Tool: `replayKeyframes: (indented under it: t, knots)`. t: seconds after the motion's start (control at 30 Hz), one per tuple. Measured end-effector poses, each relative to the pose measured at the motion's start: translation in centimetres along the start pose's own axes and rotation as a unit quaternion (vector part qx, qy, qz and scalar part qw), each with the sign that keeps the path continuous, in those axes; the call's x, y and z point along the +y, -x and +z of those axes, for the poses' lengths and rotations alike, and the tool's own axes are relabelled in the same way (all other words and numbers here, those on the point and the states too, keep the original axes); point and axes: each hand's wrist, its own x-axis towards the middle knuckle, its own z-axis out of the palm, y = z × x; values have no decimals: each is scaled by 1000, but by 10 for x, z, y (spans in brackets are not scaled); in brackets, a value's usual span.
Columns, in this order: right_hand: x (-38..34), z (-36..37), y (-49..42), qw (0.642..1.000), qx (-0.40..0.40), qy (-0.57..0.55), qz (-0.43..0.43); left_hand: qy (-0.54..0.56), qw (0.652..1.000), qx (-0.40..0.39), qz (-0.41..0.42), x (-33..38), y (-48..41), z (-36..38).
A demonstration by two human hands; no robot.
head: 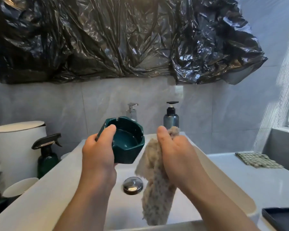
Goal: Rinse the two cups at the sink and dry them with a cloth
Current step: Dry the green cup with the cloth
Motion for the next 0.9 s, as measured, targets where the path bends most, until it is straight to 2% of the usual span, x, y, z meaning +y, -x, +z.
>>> replayKeyframes:
  t: [0.07, 0.2, 0.3, 0.37, 0.43, 0.6, 0.7, 0.83, 0.9]
  knots:
    - [-4, -10, -5, 997, 2, 67, 27, -7, 1000, -4, -1, -3, -12, -8]
    - [1, -20, -3, 961, -117, 219, 120, -32, 998, -36, -40, -16, -17, -18]
    - [3, -25, -4, 923, -228, 222, 216, -39, 993, -58, -92, -23, -13, -28]
    - [3, -27, -15, 900, -287, 240, 224, -49, 988, -61, -132, -24, -15, -35]
    - [0, -25, -31, 905, -314, 209, 198, -50, 984, -46, -166, -18, -20, -42]
    - [-26, 20, -81, 929, -311, 133, 152, -49, 972, 62, -220, 22, -50, -66]
    - [-30, 71, -116, 949, -250, 152, 114, -50, 962, 140, -228, 54, -74, -81]
    - [-15, 146, -169, 953, -161, 103, 233, -41, 955, 177, -236, 83, -101, -90]
    - [-7, 181, -193, 955, -136, 61, 256, -40, 952, 183, -243, 89, -112, -94]
